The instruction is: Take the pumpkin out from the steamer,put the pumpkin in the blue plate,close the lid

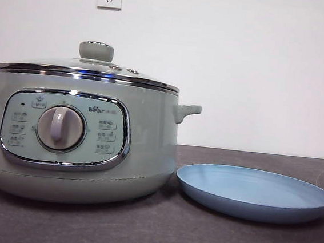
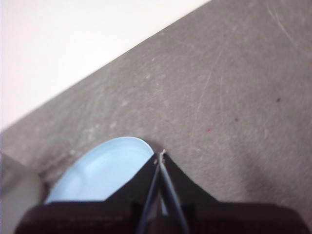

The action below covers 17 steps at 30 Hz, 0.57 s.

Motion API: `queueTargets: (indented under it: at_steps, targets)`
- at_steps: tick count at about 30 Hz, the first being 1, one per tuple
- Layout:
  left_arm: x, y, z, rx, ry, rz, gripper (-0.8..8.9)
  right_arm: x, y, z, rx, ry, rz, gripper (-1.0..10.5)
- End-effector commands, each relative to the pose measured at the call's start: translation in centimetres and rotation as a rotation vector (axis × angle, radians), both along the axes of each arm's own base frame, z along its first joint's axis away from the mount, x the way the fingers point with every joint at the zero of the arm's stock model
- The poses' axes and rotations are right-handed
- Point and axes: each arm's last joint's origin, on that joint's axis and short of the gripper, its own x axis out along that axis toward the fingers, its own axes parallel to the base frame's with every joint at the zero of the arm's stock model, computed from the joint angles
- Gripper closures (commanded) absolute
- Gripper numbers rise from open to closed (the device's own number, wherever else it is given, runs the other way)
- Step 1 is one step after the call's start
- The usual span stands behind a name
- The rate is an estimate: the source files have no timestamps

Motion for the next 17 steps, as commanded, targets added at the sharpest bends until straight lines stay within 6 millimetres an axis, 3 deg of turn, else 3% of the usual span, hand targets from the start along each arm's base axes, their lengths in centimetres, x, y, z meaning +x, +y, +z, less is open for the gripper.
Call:
queueTargets:
  at_steps: [1,8,17]
  targets:
    - [0.1,0.0,-0.3,-0.046,0.011,0.010,8.18,0.0,0.0,-0.3,0.082,0.017,-0.012,9.5]
    - [-0.1,0.0,0.6,-0.082,0.000,0.027,8.21,0.0,0.2,0.3,0.095,0.021,0.041,9.6]
    - [0.4,0.1,5.2,-0.074,-0.002,0.048,8.21,0.2,0.2,4.7,0.028,-0.014,0.073,9.6]
